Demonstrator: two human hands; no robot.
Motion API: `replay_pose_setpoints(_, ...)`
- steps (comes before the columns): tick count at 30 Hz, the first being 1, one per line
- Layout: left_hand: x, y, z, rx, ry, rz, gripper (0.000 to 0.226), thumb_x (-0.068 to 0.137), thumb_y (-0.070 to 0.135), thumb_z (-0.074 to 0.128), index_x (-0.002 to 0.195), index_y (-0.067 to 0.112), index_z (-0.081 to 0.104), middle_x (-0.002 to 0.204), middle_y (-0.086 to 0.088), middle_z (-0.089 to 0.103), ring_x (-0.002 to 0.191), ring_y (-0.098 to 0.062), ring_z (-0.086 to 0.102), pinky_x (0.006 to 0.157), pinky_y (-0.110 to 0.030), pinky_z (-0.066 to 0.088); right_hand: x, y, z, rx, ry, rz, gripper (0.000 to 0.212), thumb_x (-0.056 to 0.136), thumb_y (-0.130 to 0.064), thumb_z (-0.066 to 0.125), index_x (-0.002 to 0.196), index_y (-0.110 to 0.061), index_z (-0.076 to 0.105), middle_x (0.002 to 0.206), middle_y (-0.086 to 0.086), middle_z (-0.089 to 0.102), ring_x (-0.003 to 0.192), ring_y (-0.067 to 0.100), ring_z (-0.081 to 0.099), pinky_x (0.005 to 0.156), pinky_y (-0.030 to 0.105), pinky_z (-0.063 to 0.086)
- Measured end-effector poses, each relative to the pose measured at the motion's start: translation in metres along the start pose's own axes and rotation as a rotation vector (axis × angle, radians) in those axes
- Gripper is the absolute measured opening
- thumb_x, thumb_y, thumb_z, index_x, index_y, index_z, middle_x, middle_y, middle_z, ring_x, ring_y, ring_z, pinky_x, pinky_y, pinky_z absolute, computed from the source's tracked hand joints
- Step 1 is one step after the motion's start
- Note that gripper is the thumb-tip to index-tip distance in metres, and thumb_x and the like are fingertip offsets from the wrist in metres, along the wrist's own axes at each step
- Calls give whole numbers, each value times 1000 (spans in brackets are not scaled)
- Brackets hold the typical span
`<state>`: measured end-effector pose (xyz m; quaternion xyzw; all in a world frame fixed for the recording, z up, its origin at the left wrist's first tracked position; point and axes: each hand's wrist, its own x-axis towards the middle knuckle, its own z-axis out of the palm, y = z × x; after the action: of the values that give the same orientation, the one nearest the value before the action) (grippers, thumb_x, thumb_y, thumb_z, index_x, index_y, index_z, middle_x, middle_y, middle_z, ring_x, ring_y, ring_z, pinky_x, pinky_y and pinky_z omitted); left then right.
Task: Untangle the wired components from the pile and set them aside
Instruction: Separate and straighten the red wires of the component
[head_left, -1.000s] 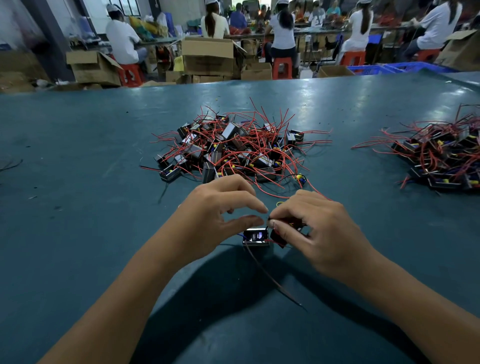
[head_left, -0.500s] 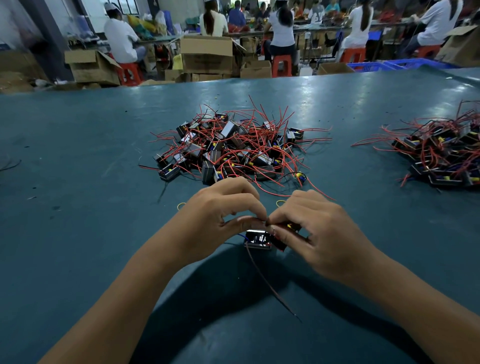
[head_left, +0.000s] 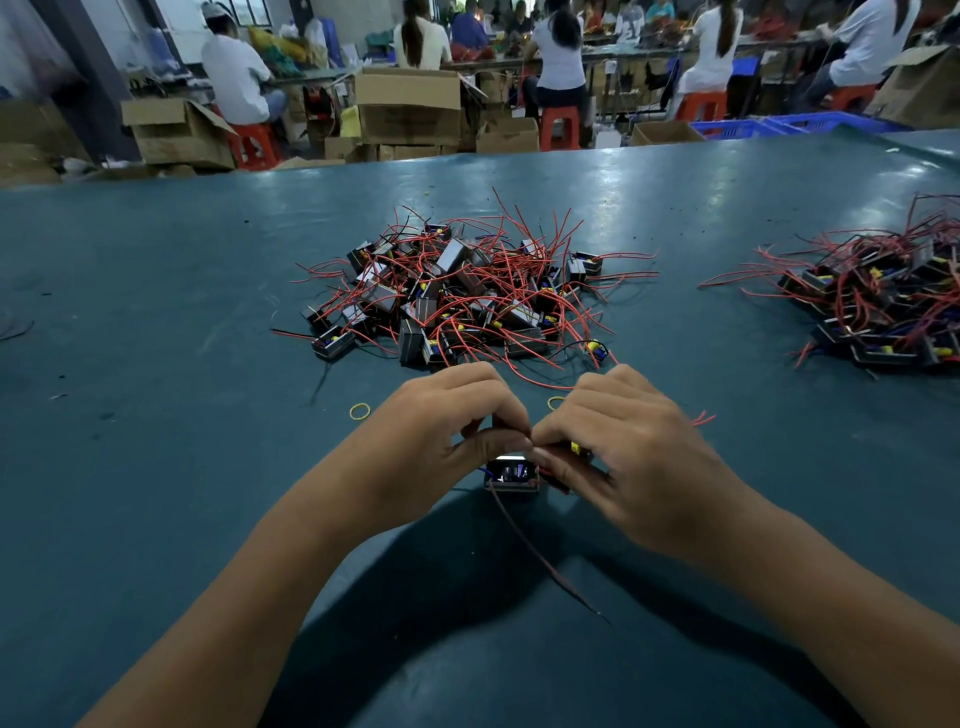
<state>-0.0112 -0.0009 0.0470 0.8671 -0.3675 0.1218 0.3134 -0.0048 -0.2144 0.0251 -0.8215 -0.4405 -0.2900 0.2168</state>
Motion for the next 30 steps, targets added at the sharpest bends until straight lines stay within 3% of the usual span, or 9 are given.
replay_pose_setpoints(3, 0, 2, 0, -21, 4, -38, 9, 93, 19, 67, 88, 12, 70, 81, 6, 58, 71, -9, 51, 65, -20, 38, 0, 1, -1, -9, 10, 5, 25, 98, -27, 55, 86, -12, 71, 75, -4, 62, 69, 20, 53, 66, 39, 43)
replay_pose_setpoints(6, -1, 4, 0, -144, -23, -167, 14, 94, 29, 65, 87, 18, 71, 73, 6, 61, 66, -12, 53, 60, -29, 42, -1, 2, 0, -38, 15, 7, 22, 98, -26, 58, 90, -13, 74, 76, -4, 64, 69, 21, 55, 65, 43, 44)
replay_pose_setpoints(8, -1, 6, -1, -279, -61, -282, 17, 92, 32, 65, 85, 18, 71, 67, 5, 60, 60, -8, 49, 56, -26, 40, -1, 2, 1, -50, 21, 9, 18, 97, -25, 61, 91, -13, 73, 76, -4, 64, 69, 21, 54, 65, 43, 44)
replay_pose_setpoints(14, -2, 8, 0, -639, -74, -566, 16, 94, 10, 65, 79, 6, 70, 65, -6, 54, 60, -13, 46, 55, -22, 40, 0, 0, 4, -87, 24, -34, 18, 96, -21, 63, 82, -12, 70, 72, -3, 61, 67, 22, 52, 67, 40, 43)
replay_pose_setpoints(17, -1, 10, 4, -749, -80, -674, 22, 93, 4, 60, 72, 9, 65, 58, -1, 50, 53, -10, 41, 49, -17, 36, 2, -2, 5, -127, 50, -66, 19, 95, -18, 64, 78, -11, 69, 70, -1, 60, 65, 23, 52, 65, 40, 43)
replay_pose_setpoints(26, 3, 18, 11, -759, -17, -783, 15, 89, 3, 53, 76, 1, 61, 62, -8, 44, 50, -11, 34, 50, -22, 26, 3, -5, 6, -202, 93, -106, 31, 100, -17, 57, 71, -10, 66, 64, 0, 55, 62, 24, 51, 62, 42, 45)
replay_pose_setpoints(30, 2, 14, 7, -773, -25, -745, 20, 93, 11, 59, 74, 7, 64, 57, 0, 48, 50, -9, 36, 48, -18, 30, 1, -1, 5, -201, 94, -92, 27, 98, -17, 60, 74, -11, 67, 66, 0, 57, 63, 24, 51, 63, 42, 45)
